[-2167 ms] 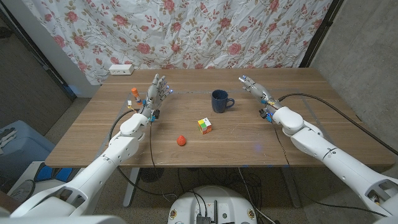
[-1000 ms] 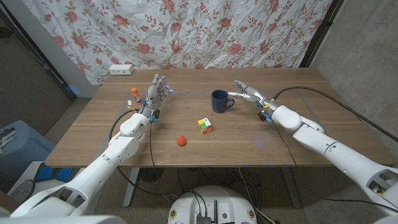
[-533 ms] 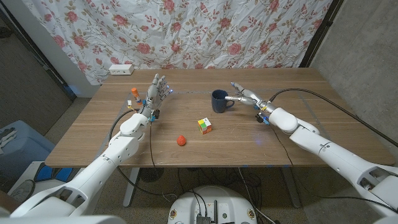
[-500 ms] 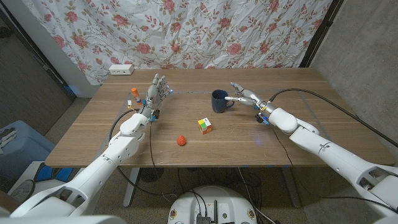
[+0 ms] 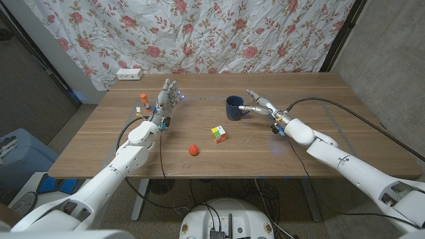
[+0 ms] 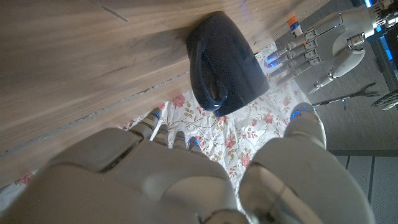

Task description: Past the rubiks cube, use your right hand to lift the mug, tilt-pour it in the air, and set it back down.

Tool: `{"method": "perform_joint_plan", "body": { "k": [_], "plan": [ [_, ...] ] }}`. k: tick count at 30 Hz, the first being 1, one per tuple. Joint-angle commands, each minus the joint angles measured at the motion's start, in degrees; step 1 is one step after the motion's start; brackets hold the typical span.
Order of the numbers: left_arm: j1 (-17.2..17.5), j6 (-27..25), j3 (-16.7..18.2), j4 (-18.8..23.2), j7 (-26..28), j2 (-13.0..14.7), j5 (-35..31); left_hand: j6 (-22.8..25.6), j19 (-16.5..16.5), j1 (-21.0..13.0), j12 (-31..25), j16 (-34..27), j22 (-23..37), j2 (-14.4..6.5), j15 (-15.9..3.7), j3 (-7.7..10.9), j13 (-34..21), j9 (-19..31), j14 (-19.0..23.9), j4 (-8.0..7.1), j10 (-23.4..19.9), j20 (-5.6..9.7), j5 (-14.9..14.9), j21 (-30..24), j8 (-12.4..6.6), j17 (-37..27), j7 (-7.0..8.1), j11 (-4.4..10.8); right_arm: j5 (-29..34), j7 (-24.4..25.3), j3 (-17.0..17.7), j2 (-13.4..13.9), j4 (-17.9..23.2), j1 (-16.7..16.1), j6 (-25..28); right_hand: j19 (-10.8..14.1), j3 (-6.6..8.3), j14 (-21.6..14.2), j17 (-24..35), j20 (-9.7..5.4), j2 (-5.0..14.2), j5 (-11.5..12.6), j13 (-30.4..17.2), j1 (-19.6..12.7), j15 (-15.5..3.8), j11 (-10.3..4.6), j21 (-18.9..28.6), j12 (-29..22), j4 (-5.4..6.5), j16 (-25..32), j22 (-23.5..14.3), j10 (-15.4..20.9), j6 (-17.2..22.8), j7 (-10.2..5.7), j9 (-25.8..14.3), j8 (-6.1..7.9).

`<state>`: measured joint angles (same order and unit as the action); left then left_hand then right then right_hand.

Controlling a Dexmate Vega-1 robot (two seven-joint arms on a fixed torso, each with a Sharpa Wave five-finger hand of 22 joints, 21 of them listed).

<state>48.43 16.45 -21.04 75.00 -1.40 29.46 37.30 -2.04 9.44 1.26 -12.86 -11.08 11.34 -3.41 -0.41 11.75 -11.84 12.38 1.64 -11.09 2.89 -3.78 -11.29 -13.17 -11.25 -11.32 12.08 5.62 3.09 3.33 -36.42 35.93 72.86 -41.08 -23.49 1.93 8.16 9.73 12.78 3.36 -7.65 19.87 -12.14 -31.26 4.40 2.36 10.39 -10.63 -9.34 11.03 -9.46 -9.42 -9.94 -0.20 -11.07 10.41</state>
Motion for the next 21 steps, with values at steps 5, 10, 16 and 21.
{"method": "perform_joint_plan", "body": {
  "k": [5, 10, 16, 21],
  "plan": [
    [-0.01, -0.05, 0.00, 0.02, 0.00, -0.02, 0.01, -0.12, 0.53, 0.17, -0.24, -0.30, 0.18, -6.79, -0.23, 0.35, -0.27, 0.15, 0.49, -0.07, 0.15, 0.02, -0.25, -0.36, -0.37, -0.29, 0.39, 0.42, 1.81, 4.71, -1.01, -2.65, -2.64, -0.50, -1.03, 0.81, 0.59, -0.16, -0.03, -0.16, 0.72, 0.80, -0.32, -2.16, 0.28, 0.22, 0.52, -1.02, -0.29, 0.71, -0.16, 0.84, -10.41, 0.34, -0.20, 1.19],
    [0.00, -0.05, 0.00, 0.04, 0.01, -0.01, 0.00, -0.11, 0.50, 0.17, -0.22, -0.30, 0.18, -6.79, -0.24, 0.35, -0.27, 0.15, 0.49, -0.07, 0.20, 0.00, -0.25, -0.35, -0.37, -0.29, 0.41, 0.38, 1.63, 4.67, -1.54, -3.62, -4.96, 0.41, -2.09, 1.47, 1.12, -0.97, -0.06, -0.45, 1.04, 0.97, -0.47, -3.45, -0.16, 0.01, 0.67, -1.45, -0.40, 1.09, -0.14, 1.72, -9.31, 0.64, -0.26, 1.81],
    [0.01, -0.05, 0.00, 0.05, 0.01, -0.01, 0.00, -0.07, 0.51, 0.17, -0.24, -0.30, 0.18, -6.79, -0.27, 0.35, -0.27, 0.15, 0.49, -0.07, 0.15, 0.03, -0.25, -0.36, -0.39, -0.29, 0.39, 0.39, 1.78, 5.28, -2.11, -4.89, -8.24, 1.78, -3.83, 2.19, 1.40, -2.09, -0.10, -0.78, 0.86, 1.23, -0.63, -4.63, -0.45, -0.43, 0.78, -1.92, -0.47, 1.54, -0.13, 2.92, -8.40, 0.61, -0.33, 2.31],
    [0.01, -0.04, 0.00, 0.04, 0.01, -0.01, 0.00, -0.08, 0.52, 0.17, -0.26, -0.30, 0.18, -6.79, -0.24, 0.35, -0.27, 0.15, 0.48, -0.07, 0.10, 0.00, -0.25, -0.36, -0.38, -0.29, 0.40, 0.28, 2.12, 5.09, -2.96, -5.81, -11.23, 3.32, -5.55, 2.65, 1.19, -2.69, -0.12, -0.97, 0.15, 1.56, -0.77, -5.01, -0.88, -0.69, 0.80, -2.34, -0.38, 1.74, -0.12, 4.09, -7.31, 0.50, -0.38, 2.77]
  ]
}}
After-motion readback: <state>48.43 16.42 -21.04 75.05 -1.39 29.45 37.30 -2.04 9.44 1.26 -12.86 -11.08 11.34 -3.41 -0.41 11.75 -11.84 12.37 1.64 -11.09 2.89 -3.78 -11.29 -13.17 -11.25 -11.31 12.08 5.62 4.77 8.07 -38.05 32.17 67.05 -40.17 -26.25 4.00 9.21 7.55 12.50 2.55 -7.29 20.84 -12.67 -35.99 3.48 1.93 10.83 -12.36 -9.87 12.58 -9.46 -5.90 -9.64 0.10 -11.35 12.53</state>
